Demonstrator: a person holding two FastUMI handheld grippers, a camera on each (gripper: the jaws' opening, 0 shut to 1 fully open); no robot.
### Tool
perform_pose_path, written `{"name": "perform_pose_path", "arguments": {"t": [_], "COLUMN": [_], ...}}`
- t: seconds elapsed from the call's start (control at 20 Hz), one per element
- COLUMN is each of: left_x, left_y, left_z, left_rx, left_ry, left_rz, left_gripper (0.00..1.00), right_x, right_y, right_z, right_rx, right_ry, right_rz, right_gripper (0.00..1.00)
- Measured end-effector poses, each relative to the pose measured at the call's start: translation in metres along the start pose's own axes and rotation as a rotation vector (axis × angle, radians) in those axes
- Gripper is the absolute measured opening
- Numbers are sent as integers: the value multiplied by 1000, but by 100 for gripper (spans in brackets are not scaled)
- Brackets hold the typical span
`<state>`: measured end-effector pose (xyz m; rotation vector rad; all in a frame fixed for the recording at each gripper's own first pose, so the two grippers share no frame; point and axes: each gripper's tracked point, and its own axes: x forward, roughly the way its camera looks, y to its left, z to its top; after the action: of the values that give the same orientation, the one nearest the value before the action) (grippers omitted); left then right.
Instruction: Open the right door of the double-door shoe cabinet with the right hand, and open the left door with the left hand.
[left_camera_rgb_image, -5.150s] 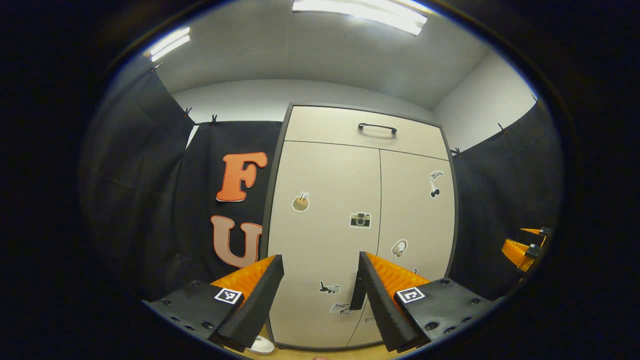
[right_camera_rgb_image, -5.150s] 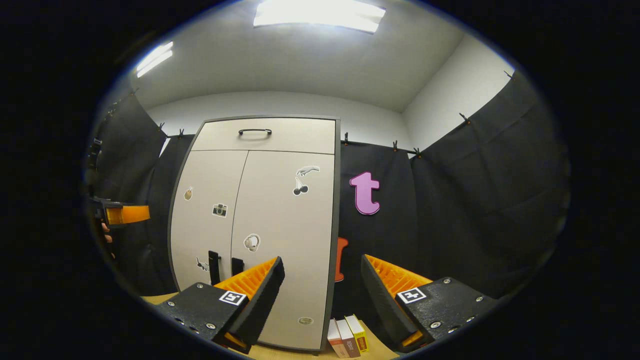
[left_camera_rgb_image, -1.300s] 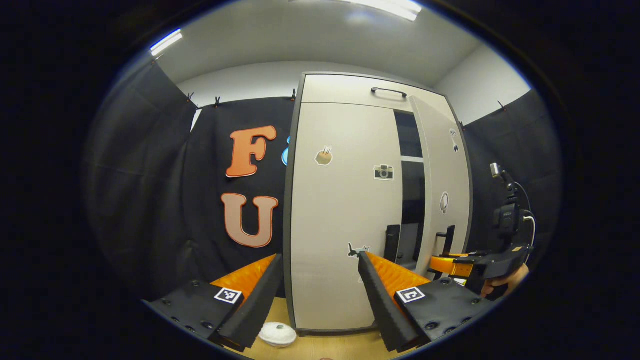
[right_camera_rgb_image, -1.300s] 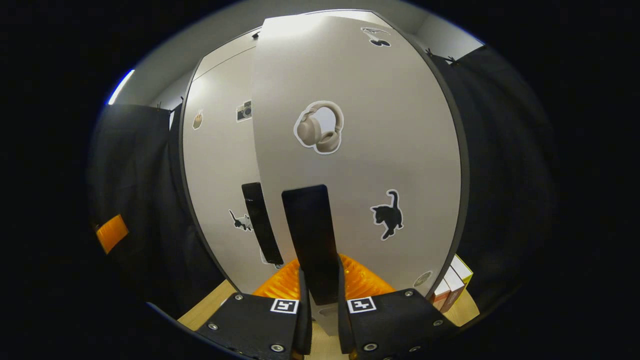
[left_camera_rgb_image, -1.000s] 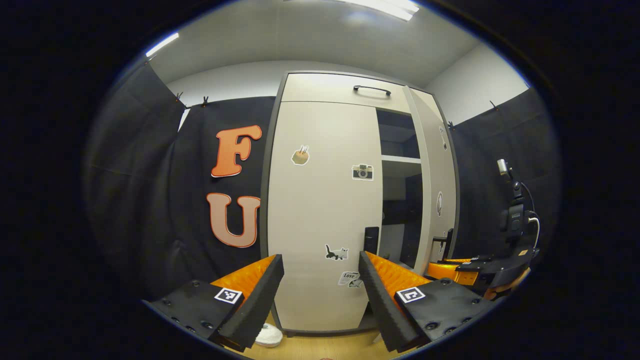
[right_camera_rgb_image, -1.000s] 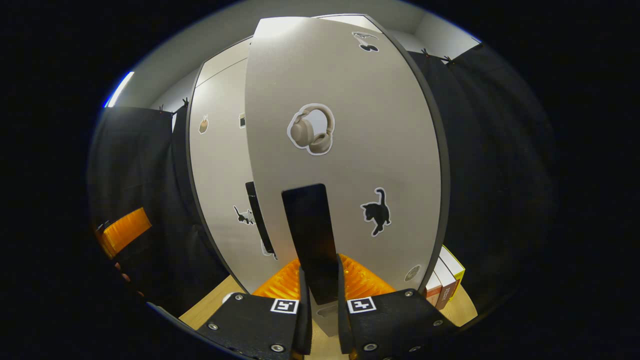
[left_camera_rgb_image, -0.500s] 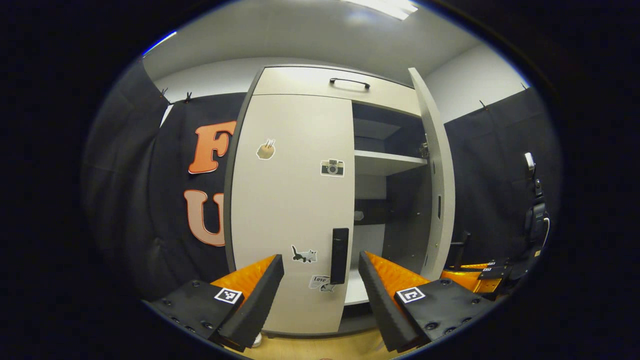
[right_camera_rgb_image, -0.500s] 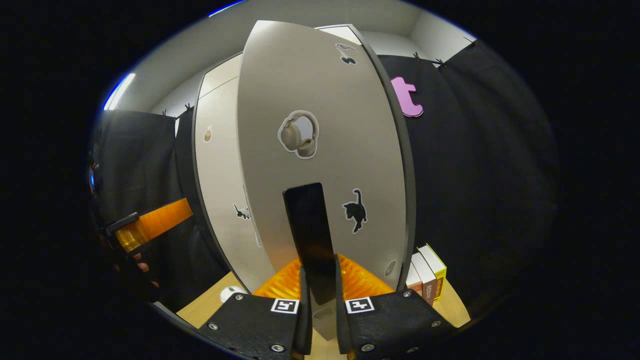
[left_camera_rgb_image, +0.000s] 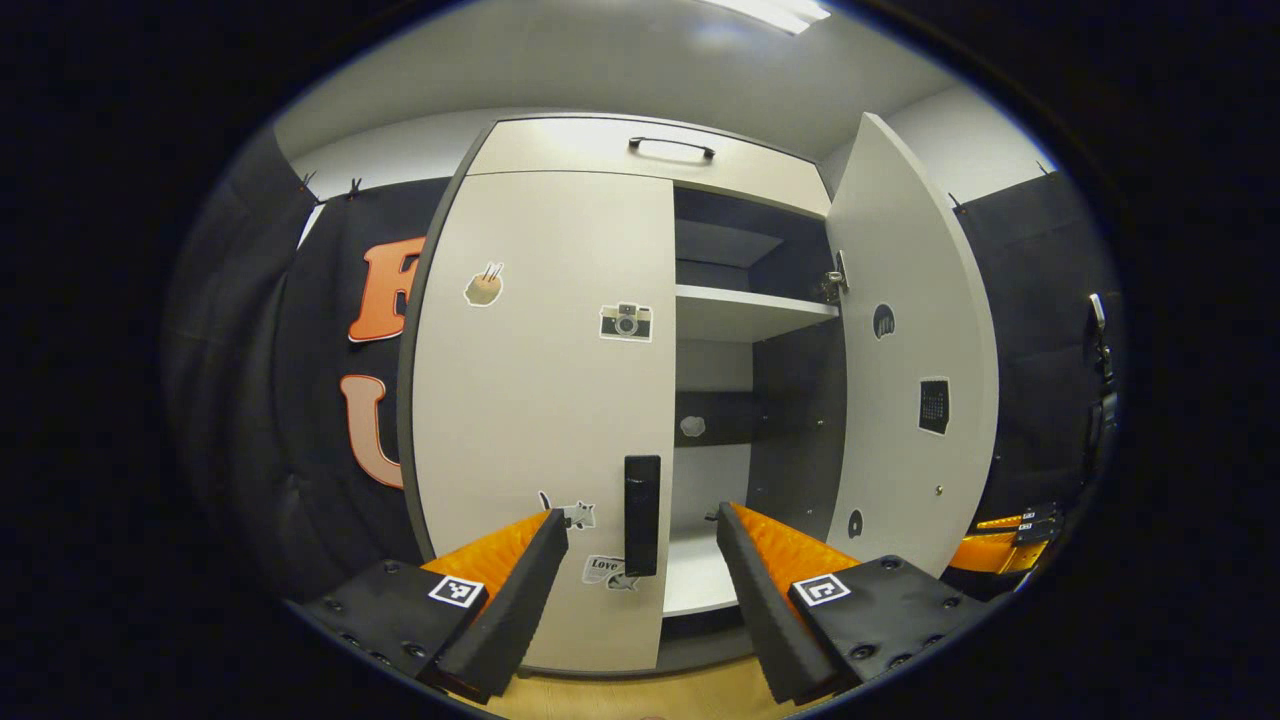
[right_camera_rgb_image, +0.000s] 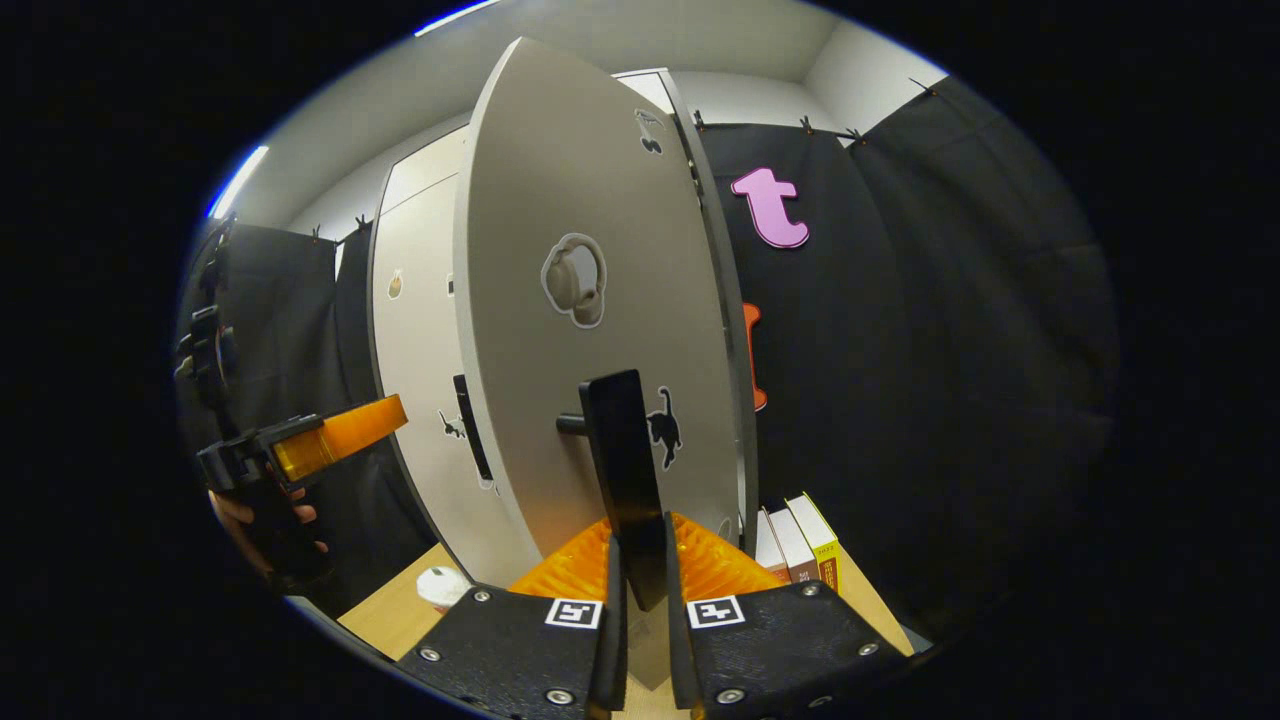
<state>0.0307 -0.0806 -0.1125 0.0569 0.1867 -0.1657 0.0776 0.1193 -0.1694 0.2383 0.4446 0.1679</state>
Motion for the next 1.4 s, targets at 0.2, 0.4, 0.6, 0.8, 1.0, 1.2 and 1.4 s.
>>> {"name": "perform_pose_path", "arguments": {"t": [0.2, 0.4, 0.6, 0.8, 1.0, 1.2, 1.4], "left_x": [5, 10, 19, 27, 35, 49, 66], "left_y": [-8, -8, -8, -10, -5, 2, 2], "left_z": [-3, -3, -9, -19, -22, -30, -41], "left_rx": [4, 3, -2, -22, -16, -22, -50], "left_ry": [5, 2, 16, 39, 48, 71, 93], "left_rz": [-13, -6, -8, -18, -8, 3, -4], "left_gripper": [96, 97, 96, 97, 96, 96, 96], "right_x": [0, -8, -10, -7, -9, -21, -30], "right_y": [-11, -22, -43, -65, -66, -66, -68], "right_z": [2, 8, 11, 14, 16, 21, 27], "right_rx": [-58, -58, -73, -97, -83, -104, -84], "right_ry": [-18, -20, -28, -37, -40, -53, -79], "right_rz": [-20, -24, -106, -182, -180, -164, -138], "right_gripper": [17, 16, 15, 16, 2, 5, 10]}}
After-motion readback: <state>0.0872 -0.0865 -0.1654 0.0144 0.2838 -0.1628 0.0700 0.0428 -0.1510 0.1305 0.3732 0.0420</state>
